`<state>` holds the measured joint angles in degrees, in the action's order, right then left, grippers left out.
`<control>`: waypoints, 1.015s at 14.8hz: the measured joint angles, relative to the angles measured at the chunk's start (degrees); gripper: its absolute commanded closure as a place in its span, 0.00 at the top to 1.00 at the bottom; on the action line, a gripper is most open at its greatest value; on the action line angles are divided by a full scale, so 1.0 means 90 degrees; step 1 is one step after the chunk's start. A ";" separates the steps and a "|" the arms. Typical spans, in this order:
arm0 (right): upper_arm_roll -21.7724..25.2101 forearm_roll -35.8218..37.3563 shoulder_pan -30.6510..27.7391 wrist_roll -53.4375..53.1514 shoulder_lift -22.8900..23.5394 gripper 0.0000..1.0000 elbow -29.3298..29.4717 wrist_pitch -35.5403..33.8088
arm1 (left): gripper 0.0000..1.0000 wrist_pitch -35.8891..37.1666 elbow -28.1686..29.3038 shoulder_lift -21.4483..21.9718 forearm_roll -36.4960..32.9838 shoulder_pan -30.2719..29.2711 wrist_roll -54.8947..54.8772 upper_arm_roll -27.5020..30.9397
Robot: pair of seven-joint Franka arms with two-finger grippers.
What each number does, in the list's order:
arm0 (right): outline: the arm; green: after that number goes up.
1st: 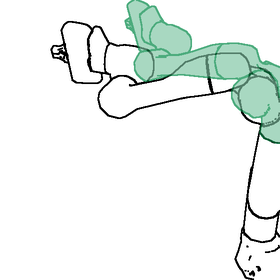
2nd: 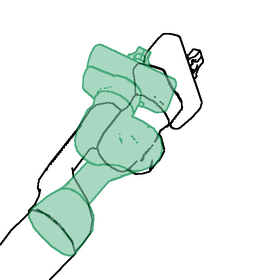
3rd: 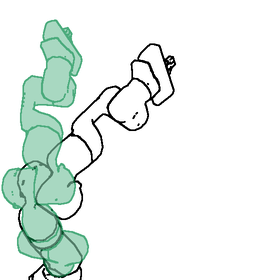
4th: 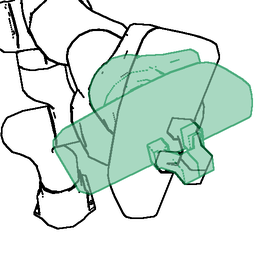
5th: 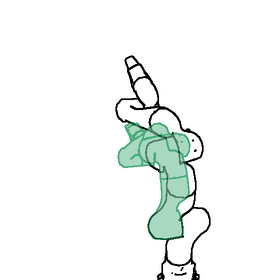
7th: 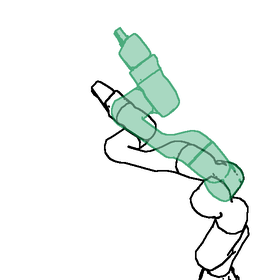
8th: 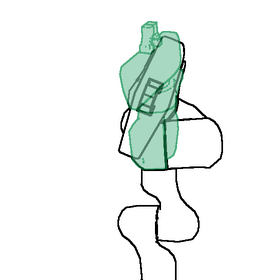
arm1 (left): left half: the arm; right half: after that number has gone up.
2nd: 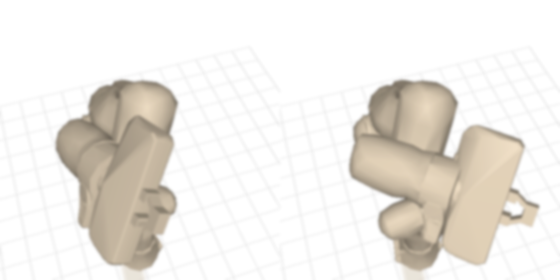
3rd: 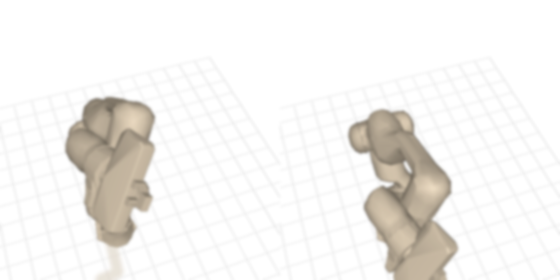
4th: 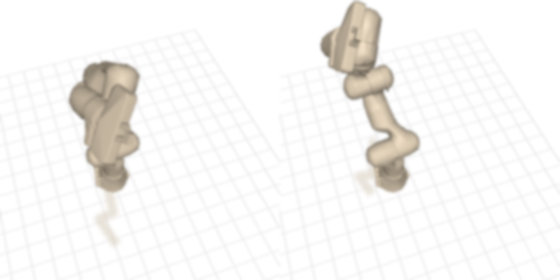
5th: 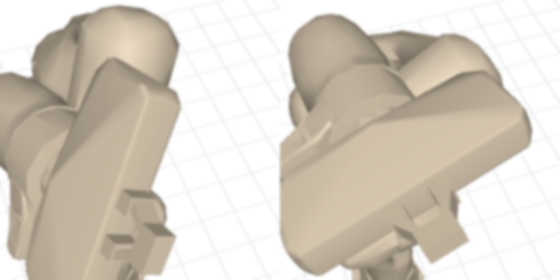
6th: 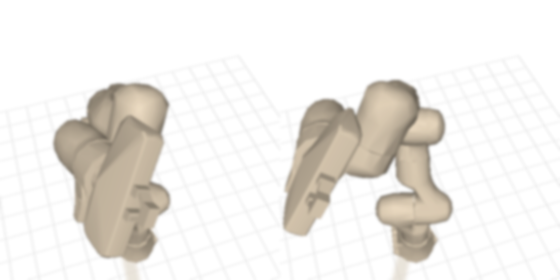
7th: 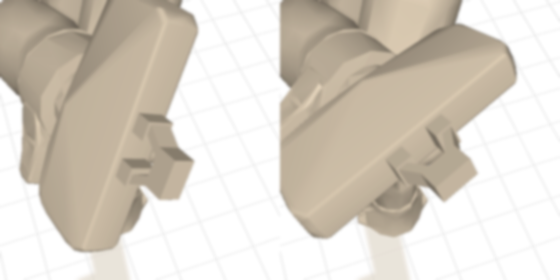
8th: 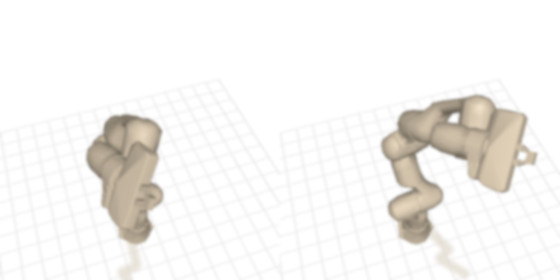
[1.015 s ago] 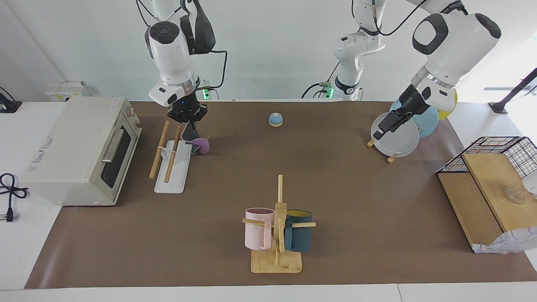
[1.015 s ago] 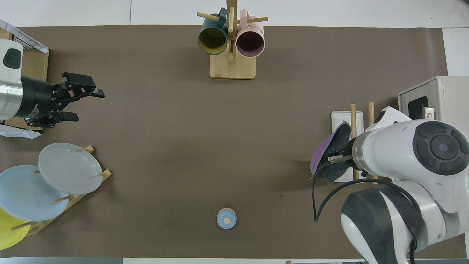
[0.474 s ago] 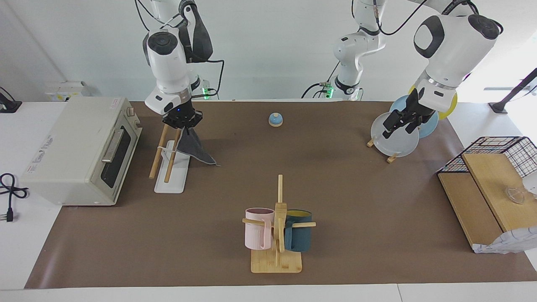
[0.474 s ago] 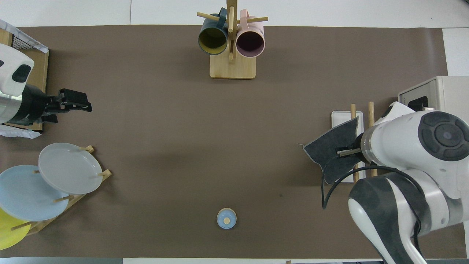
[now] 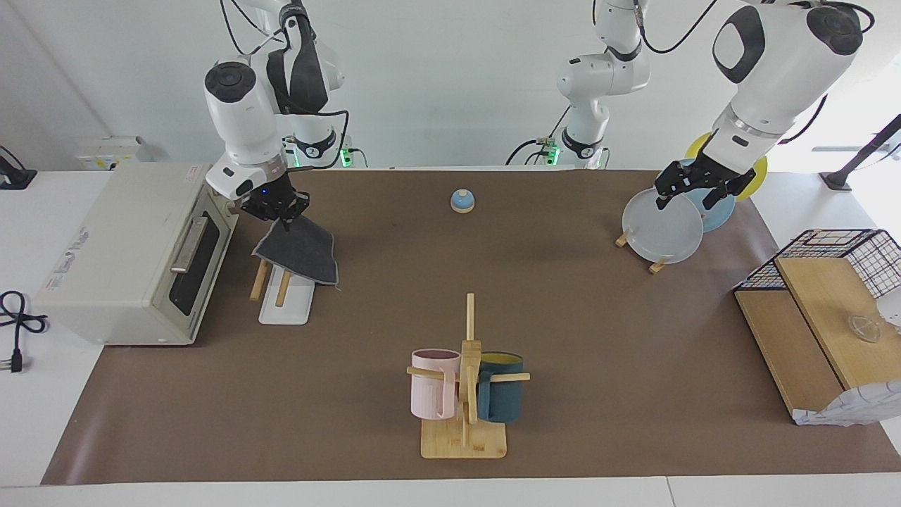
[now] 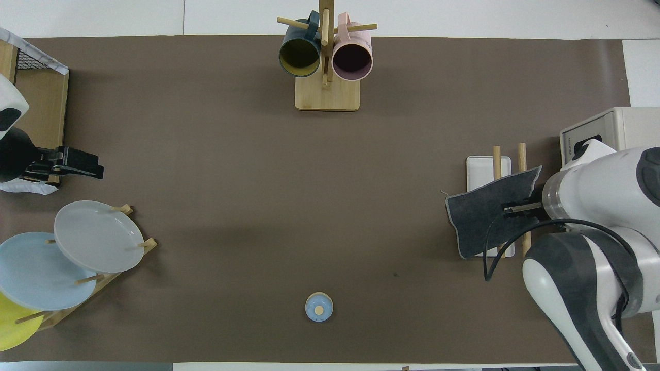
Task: Fold towel and hang on rack
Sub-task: 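Drape the towel over the wooden rack posts with the right gripper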
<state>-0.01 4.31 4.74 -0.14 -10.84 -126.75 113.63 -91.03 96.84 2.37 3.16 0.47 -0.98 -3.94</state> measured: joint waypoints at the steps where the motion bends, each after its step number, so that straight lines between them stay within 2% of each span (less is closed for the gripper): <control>1: 0.0004 0.0000 -0.0184 0.0191 0.0000 0.00 -0.0007 0.0000 | 1.00 0.0204 -0.0213 -0.0052 -0.0028 0.0181 -0.0023 0.0059; 5: 0.0015 0.0000 -0.0636 0.0578 0.0001 0.00 -0.0027 -0.0001 | 1.00 0.0342 -0.0293 -0.0152 -0.0069 0.0750 -0.0027 0.0248; 15: 0.0010 0.0000 -0.0839 0.0578 0.0012 0.00 -0.0272 0.0272 | 1.00 0.0212 -0.0175 -0.0150 -0.0070 0.0782 -0.0046 0.0311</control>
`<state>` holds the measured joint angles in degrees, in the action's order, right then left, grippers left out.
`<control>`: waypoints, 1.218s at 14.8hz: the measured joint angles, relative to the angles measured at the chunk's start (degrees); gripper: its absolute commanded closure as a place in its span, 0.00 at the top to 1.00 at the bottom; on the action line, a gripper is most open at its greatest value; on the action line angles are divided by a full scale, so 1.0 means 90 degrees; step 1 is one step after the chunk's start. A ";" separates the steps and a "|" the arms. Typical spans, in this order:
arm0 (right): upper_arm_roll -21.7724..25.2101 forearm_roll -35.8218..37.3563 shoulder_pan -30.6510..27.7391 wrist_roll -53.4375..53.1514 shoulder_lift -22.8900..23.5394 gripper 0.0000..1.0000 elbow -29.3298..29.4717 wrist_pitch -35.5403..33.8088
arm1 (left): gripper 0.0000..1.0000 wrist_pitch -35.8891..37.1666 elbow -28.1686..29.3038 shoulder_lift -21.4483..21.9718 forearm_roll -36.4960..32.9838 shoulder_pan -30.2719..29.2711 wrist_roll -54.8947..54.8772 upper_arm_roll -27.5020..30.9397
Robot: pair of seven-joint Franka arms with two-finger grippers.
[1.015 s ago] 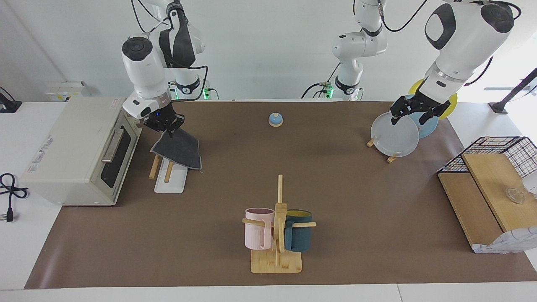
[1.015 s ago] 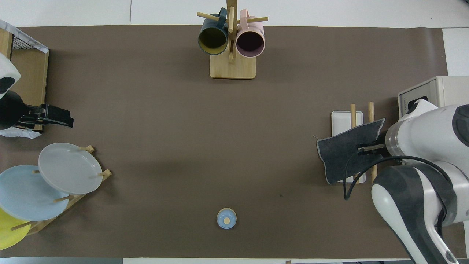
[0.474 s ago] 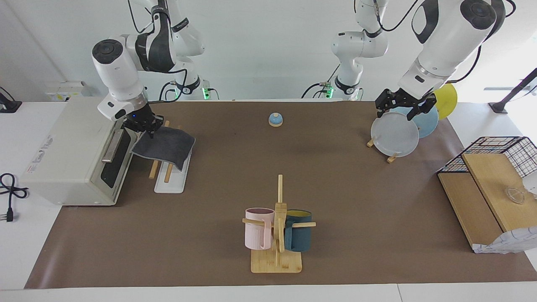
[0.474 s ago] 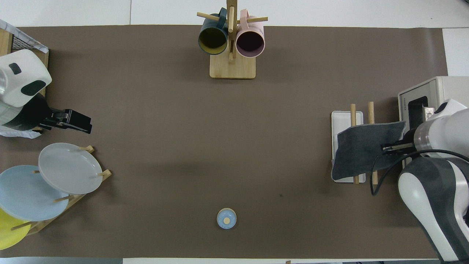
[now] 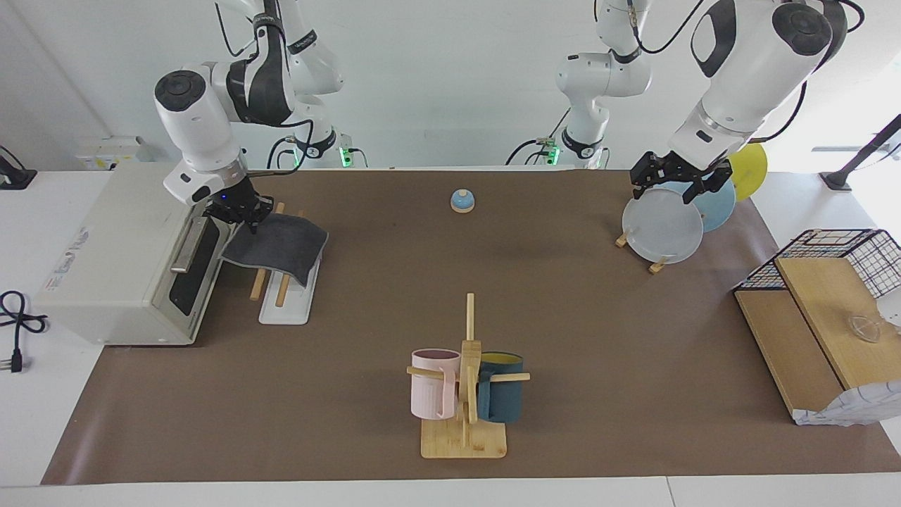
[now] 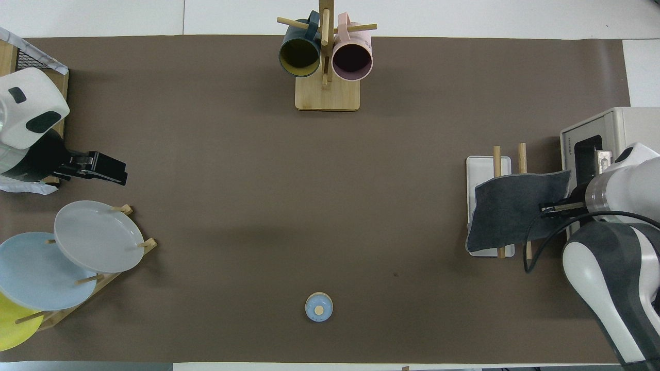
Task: Fold towel and hang on rack
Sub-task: 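Drape the towel over the wooden rack posts with the right gripper, then release the towel and withdraw the right gripper from the rack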
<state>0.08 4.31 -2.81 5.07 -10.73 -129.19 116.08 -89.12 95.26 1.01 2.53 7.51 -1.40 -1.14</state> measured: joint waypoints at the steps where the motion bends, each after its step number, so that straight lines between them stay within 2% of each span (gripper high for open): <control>1: 0.0000 0.0000 -0.0023 0.0000 0.0001 0.00 -0.0024 0.0011 | 1.00 -0.0057 0.0000 -0.0001 0.0000 0.0000 0.0089 0.0008; 7: -0.0001 0.0000 -0.0083 0.0000 0.0008 0.00 -0.0064 0.0021 | 1.00 -0.0256 0.0001 -0.0007 0.0000 0.0000 0.0427 0.0024; 8: -0.0001 0.0000 -0.0083 0.0000 0.0017 0.07 -0.0080 0.0038 | 1.00 -0.0257 0.0001 -0.0007 0.0000 0.0000 0.0433 0.0033; 9: -0.0003 -0.0001 -0.0083 0.0000 0.0027 0.24 -0.0088 0.0057 | 1.00 -0.0258 0.0001 -0.0007 0.0000 0.0000 0.0436 0.0040; 10: -0.0005 -0.0001 -0.0083 0.0000 0.0037 0.49 -0.0094 0.0081 | 1.00 -0.0258 0.0001 -0.0007 0.0000 0.0000 0.0437 0.0047; 11: -0.0008 -0.0001 -0.0083 0.0000 0.0045 0.66 -0.0097 0.0097 | 1.00 -0.0258 0.0001 -0.0007 0.0000 0.0000 0.0438 0.0052; 13: -0.0014 -0.0002 -0.0082 -0.0001 0.0052 0.77 -0.0098 0.0112 | 1.00 -0.0252 0.0003 -0.0007 0.0000 0.0000 0.0450 0.0054; 14: -0.0016 -0.0002 -0.0082 -0.0001 0.0052 0.92 -0.0097 0.0116 | 1.00 -0.0247 0.0005 -0.0007 0.0000 0.0000 0.0464 0.0054; 15: -0.0017 -0.0002 -0.0081 -0.0001 0.0052 1.00 -0.0096 0.0118 | 1.00 -0.0244 0.0005 -0.0007 0.0000 0.0000 0.0473 0.0054; 18: -0.0022 -0.0002 -0.0079 -0.0001 0.0053 1.00 -0.0024 0.0118 | 1.00 -0.0243 0.0005 -0.0007 0.0000 0.0000 0.0484 0.0054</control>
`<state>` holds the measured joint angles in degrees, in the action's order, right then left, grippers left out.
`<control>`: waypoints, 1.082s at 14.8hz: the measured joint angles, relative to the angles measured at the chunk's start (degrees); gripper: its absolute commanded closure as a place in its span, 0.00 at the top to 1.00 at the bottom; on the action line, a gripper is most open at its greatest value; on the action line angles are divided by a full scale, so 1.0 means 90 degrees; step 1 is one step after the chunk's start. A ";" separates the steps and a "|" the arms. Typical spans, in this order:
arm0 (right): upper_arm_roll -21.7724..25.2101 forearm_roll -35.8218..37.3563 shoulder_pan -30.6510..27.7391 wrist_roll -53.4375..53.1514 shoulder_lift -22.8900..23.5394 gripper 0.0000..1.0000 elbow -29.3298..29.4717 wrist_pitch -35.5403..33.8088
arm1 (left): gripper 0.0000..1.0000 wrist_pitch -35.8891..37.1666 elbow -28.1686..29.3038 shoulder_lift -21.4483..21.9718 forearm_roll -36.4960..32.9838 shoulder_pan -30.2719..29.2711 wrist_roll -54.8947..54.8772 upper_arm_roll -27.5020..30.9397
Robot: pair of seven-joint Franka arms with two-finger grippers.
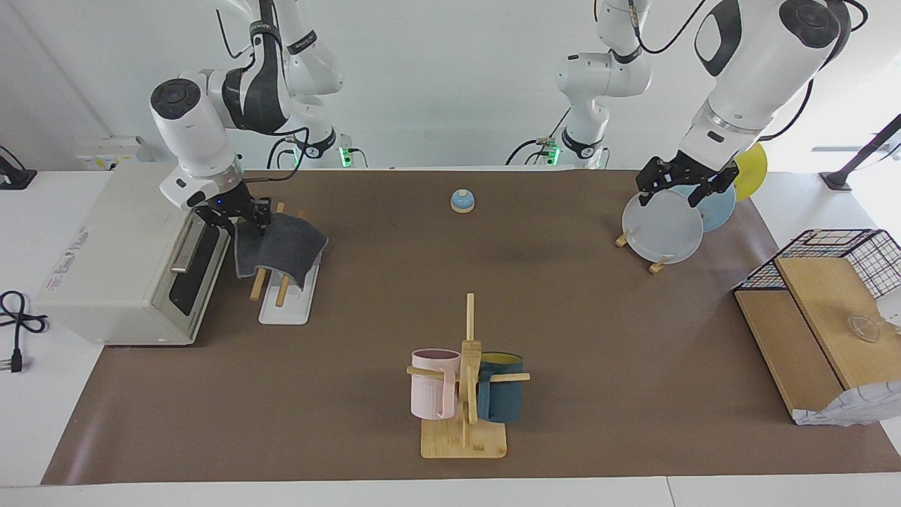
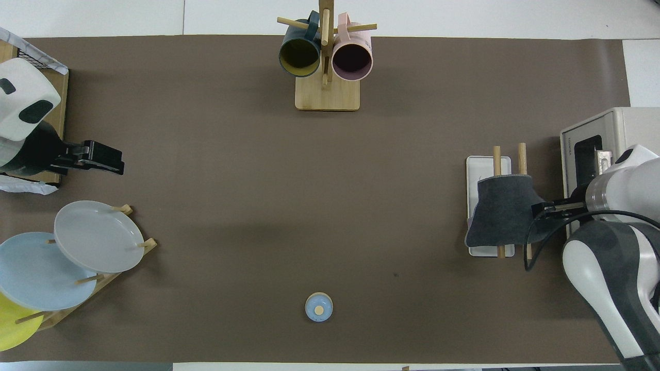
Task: Fold towel and hang on rack
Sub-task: 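Release the towel and withdraw the right gripper from the rack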
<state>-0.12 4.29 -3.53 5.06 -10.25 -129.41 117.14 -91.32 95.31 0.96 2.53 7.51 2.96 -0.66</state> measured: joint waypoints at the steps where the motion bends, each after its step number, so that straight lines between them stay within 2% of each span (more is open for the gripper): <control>1: -0.0002 0.0000 0.0003 0.0000 0.0000 1.00 0.0058 -0.0010 | 1.00 0.0000 0.0000 0.0000 0.0000 0.0000 0.0003 0.0000; 7: -0.0016 0.0000 0.0015 0.0000 -0.0035 1.00 0.0803 -0.0835 | 1.00 0.0046 -0.0002 0.0009 0.0000 -0.0001 0.0013 0.0001; 16: -0.0008 -0.0008 0.0008 0.0000 -0.0056 1.00 0.2252 -0.2599 | 1.00 0.0103 -0.0007 0.0012 0.0000 -0.0117 0.0024 0.0019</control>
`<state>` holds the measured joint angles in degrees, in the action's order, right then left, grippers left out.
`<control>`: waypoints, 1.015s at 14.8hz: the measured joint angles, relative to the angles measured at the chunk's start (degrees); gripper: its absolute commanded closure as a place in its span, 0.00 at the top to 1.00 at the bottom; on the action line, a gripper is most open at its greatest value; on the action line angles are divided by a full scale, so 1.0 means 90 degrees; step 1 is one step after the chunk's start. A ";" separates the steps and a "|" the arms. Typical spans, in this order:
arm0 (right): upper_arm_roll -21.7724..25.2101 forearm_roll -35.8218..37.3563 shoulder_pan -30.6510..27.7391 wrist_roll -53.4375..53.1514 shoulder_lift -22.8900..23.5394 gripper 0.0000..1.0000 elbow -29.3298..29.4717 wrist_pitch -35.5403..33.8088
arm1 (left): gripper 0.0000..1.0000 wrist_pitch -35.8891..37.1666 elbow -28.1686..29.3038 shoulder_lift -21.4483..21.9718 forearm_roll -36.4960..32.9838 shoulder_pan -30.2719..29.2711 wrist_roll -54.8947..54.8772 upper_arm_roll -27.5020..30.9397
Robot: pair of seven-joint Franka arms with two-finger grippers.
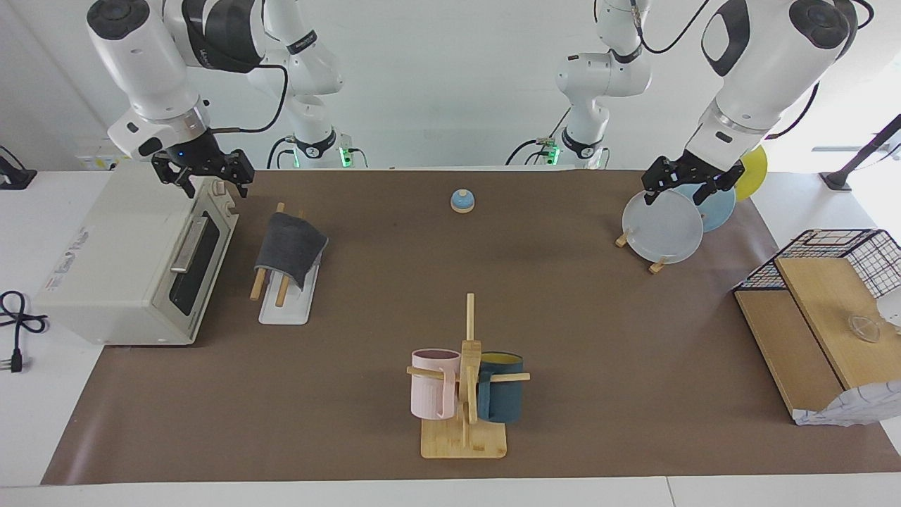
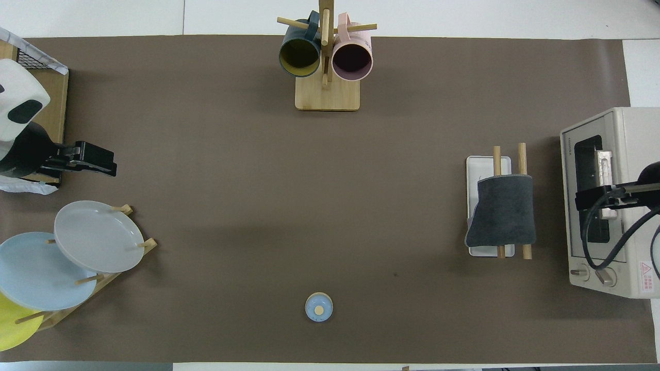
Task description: Fold towel and hang on rack
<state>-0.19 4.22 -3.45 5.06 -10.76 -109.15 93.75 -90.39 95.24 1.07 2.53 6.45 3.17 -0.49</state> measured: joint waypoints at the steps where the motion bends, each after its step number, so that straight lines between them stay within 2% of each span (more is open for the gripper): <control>1: -0.0002 -0.0006 0.0002 0.0000 0.0000 1.00 0.0131 -0.0236 | 1.00 0.0000 -0.0001 0.0003 0.0000 -0.0001 0.0000 0.0004; 5: -0.0002 -0.0008 0.0001 0.0000 0.0055 1.00 0.0637 -0.0890 | 1.00 0.0000 -0.0001 0.0010 0.0000 -0.0003 0.0001 0.0016; 9: -0.0013 -0.0170 0.0007 -0.0001 0.0250 1.00 0.0944 -0.0956 | 1.00 0.0000 -0.0001 0.0011 0.0000 -0.0003 0.0001 0.0022; 15: -0.0066 -0.0190 0.0159 -0.0011 0.0997 1.00 0.1613 -0.1097 | 1.00 0.0001 -0.0001 0.0035 0.0000 -0.0003 0.0001 0.0023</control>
<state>-0.78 2.51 -2.02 4.97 -1.79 -94.63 83.87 -90.38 95.23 1.38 2.53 6.42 3.19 -0.28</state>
